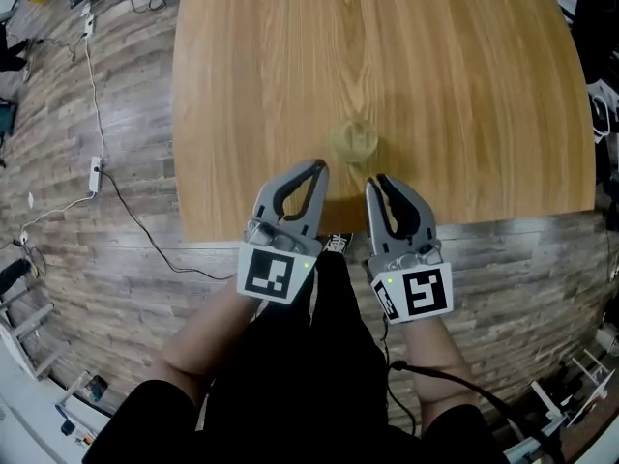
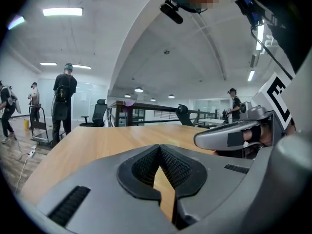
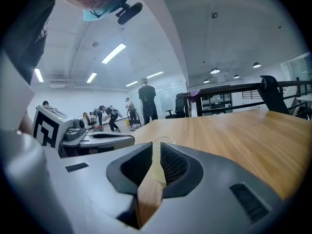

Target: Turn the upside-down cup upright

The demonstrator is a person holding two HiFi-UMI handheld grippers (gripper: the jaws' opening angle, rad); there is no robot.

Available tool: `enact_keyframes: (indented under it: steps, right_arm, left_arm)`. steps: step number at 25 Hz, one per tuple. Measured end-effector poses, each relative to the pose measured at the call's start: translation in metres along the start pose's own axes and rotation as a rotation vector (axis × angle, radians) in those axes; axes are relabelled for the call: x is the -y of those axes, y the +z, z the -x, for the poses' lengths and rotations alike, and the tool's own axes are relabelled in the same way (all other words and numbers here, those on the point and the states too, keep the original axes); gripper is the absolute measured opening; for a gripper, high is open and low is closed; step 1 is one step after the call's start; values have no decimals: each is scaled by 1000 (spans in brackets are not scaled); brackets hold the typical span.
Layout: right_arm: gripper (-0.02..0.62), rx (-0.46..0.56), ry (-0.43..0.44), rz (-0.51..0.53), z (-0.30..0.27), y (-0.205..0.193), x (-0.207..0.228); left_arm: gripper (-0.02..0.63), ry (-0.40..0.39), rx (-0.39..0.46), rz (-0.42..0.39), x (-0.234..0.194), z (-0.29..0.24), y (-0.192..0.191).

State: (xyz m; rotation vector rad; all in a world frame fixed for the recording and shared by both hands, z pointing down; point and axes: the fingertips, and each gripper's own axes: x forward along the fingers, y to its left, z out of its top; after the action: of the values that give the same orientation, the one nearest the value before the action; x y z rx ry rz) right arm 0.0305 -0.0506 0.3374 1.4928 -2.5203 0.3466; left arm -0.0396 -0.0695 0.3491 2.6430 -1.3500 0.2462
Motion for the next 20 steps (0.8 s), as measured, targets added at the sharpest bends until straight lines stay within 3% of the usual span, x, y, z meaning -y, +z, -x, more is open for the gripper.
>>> enact_keyframes:
  steps: [3, 5, 7, 15, 20]
  right_arm:
    - [25, 6, 21, 23, -13, -12, 4]
    - [172, 5, 56, 20, -20, -17, 6]
    - [219, 10, 81, 30, -29, -18, 12]
    - [302, -28, 147, 45, -77, -40, 19]
    - [311, 8, 131, 134, -102, -33, 14]
  left_arm:
    - [8, 21, -14, -9, -11, -12, -18]
    - [8, 36, -22, -9, -17, -20, -30]
    - [9, 54, -25, -10, -22, -25, -37]
    - [9, 89, -1, 0, -31, -29, -53]
    - [9, 86, 7, 33, -35, -31, -56]
